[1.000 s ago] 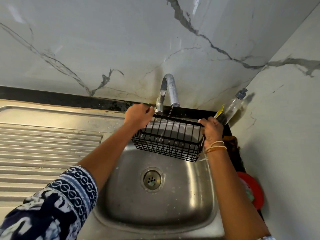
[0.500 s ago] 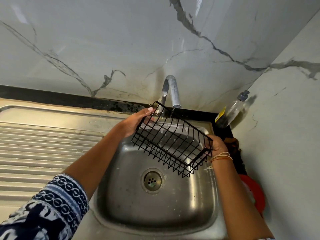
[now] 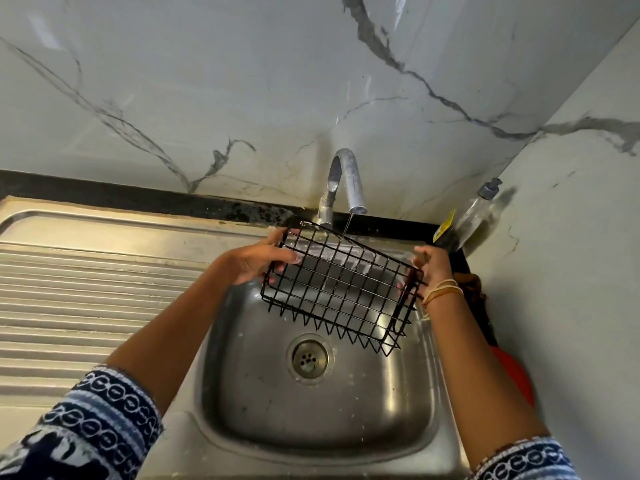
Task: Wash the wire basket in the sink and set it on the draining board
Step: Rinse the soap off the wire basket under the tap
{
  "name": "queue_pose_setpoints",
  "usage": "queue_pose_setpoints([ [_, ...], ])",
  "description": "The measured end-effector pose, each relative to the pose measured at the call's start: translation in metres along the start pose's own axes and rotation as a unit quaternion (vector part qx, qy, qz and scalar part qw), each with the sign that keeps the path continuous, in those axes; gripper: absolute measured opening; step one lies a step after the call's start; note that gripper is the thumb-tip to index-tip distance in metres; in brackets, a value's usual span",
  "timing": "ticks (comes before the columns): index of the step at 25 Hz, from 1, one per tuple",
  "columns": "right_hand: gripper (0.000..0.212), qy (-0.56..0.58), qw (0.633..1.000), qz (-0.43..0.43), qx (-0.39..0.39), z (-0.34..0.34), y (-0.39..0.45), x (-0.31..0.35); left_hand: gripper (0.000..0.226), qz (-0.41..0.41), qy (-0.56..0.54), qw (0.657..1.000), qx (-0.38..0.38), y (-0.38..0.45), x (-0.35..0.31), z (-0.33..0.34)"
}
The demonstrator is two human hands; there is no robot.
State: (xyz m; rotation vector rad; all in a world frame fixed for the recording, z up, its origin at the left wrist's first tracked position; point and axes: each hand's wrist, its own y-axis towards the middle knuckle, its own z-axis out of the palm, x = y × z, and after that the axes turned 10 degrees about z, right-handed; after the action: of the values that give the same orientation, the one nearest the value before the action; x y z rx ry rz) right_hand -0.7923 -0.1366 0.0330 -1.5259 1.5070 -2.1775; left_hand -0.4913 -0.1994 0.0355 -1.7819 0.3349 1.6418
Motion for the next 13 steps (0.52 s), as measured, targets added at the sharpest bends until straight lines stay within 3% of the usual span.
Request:
queue_pose_setpoints([
  [2,0.012,-0.055,0.997,-0.054,-0.021,0.008,-0.004,0.008,0.052,0.005,0.021,0.997,-0.074,0.004,0.003,0.009],
  [4,0.016,-0.188,0.971,-0.140,-0.045,0.022,-0.009,0.011,0.043,0.018,0.018,0.987,-0.157,0.009,0.005,0.016],
  [5,0.021,-0.277,0.937,-0.196,-0.080,0.030,-0.011,0.008,0.041,0.023,0.014,0.984,-0.177,0.010,0.005,0.020],
  [7,0.032,-0.420,0.820,-0.318,-0.226,0.048,-0.018,-0.011,0.044,0.030,-0.001,0.978,-0.208,0.013,0.008,0.025],
  [8,0.036,-0.446,0.766,-0.370,-0.280,0.059,-0.024,-0.024,0.048,0.027,-0.015,0.975,-0.219,0.015,0.009,0.028],
  [9,0.041,-0.457,0.734,-0.403,-0.302,0.073,-0.031,-0.038,0.055,0.027,-0.031,0.973,-0.228,0.016,0.008,0.031],
  [11,0.061,-0.486,0.713,-0.442,-0.244,0.103,-0.054,-0.067,0.076,0.017,-0.074,0.970,-0.231,0.014,0.007,0.035],
  [13,0.069,-0.557,0.639,-0.513,-0.134,0.121,-0.067,-0.099,0.083,0.004,-0.127,0.968,-0.214,0.020,0.019,0.027],
])
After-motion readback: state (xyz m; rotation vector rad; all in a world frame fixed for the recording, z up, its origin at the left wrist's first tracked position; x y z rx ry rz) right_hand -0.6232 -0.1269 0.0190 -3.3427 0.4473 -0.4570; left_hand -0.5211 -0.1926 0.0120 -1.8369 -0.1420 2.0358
